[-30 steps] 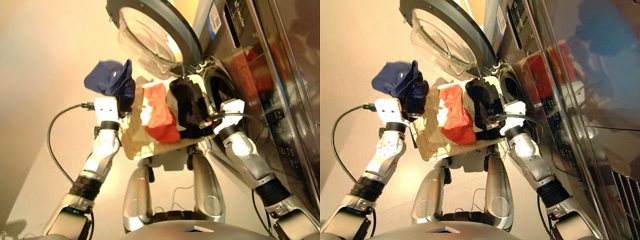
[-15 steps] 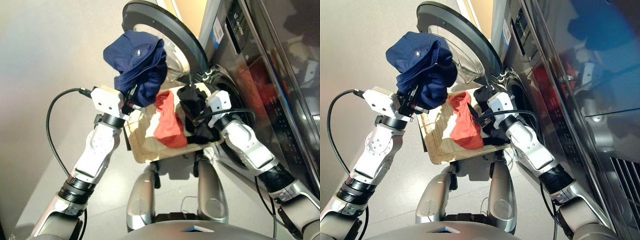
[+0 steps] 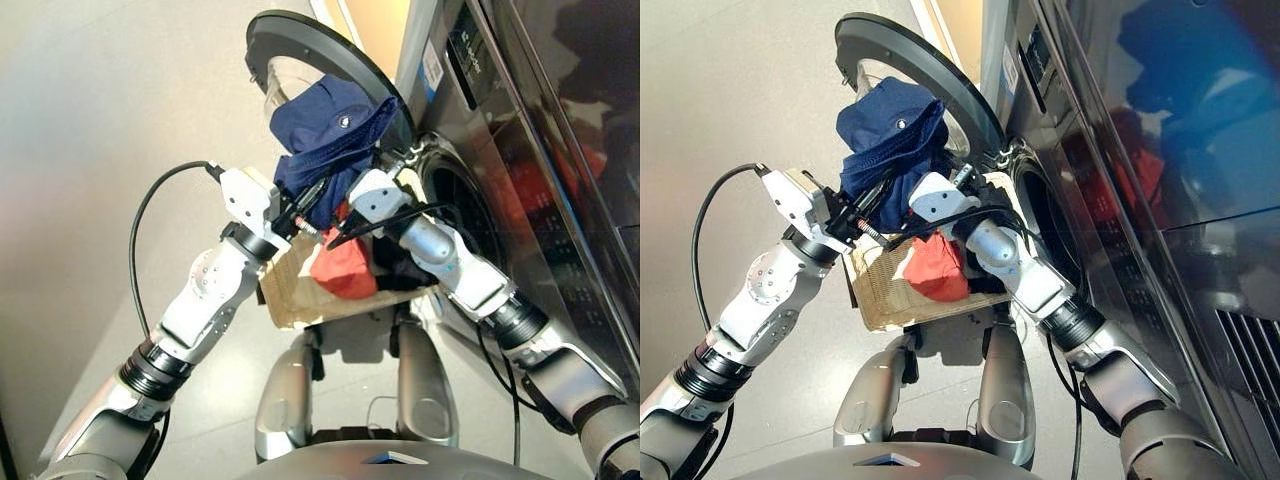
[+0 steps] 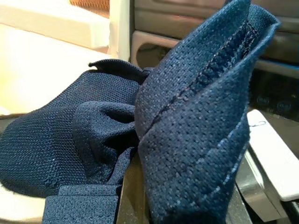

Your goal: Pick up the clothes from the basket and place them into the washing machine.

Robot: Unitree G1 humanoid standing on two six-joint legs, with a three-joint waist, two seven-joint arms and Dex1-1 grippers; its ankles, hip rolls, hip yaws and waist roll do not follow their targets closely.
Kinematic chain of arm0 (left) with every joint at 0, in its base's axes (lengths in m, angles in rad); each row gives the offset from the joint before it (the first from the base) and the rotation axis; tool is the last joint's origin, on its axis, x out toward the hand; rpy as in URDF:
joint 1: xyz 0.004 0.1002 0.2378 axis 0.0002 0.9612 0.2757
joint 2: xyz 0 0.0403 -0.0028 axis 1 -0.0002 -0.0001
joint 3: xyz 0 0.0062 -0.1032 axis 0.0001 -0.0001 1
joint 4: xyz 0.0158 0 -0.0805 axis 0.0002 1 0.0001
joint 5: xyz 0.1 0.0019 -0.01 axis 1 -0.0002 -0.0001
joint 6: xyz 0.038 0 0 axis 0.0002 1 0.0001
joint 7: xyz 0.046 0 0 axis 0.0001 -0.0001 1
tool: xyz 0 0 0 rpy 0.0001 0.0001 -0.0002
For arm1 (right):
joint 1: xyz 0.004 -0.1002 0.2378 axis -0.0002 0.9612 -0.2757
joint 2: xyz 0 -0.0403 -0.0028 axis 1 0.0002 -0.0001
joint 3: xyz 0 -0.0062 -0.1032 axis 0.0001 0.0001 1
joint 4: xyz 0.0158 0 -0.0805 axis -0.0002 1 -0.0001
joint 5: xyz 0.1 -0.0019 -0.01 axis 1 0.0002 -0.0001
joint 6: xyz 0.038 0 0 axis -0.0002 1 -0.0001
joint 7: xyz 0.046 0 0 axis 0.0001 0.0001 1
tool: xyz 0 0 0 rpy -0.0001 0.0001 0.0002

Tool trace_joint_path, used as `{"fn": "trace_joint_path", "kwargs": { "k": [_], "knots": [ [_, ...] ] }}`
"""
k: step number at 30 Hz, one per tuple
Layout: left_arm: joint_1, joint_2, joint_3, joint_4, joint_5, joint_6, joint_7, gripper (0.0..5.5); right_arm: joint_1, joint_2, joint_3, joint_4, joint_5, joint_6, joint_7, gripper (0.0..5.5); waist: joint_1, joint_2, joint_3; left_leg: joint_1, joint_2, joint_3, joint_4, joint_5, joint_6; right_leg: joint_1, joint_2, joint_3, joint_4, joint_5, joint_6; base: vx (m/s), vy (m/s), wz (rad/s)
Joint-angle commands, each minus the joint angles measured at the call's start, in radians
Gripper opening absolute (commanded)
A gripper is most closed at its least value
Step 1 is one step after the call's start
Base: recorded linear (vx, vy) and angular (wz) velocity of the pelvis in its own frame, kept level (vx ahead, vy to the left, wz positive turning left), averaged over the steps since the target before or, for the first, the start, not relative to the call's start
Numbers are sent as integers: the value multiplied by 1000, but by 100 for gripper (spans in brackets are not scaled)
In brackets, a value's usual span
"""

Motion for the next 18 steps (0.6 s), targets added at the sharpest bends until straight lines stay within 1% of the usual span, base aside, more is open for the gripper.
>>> {"fn": "trace_joint_path", "kwargs": {
  "k": [1,5,9,16,17,18],
  "knots": [
    [-32,20,-50,-104,-51,-41,-40,0,-96,147,28,-5,-57,-40,2,550,17,-49,-51,-23,-14,-15,51,-27,-12,83,-54,63,-125,69,103,0,0,0],
    [-32,16,-50,-93,-52,-37,-38,0,-115,173,33,12,-64,-41,4,550,19,-48,-51,-28,-16,-17,50,-24,-11,81,-55,63,-128,71,101,0,0,0],
    [-29,16,-46,-82,-55,-33,-34,0,-108,170,28,8,-58,-42,2,550,20,-50,-49,-31,-14,-18,50,-22,-11,81,-56,57,-129,71,101,0,0,0],
    [-25,17,-48,-72,-55,-32,-37,0,-109,150,13,-18,-61,-54,-8,550,20,-52,-45,-31,-12,-17,52,-21,-11,80,-56,61,-126,73,101,0,0,0],
    [-26,16,-49,-69,-52,-33,-35,0,-111,146,9,-35,-64,-61,-13,252,20,-52,-45,-32,-12,-17,52,-21,-11,80,-55,62,-127,72,101,0,0,0],
    [-26,15,-50,-69,-52,-33,-35,0,-111,146,9,-36,-64,-61,-13,28,20,-52,-45,-32,-12,-17,52,-21,-11,79,-55,63,-127,72,101,0,0,0]
  ]
}}
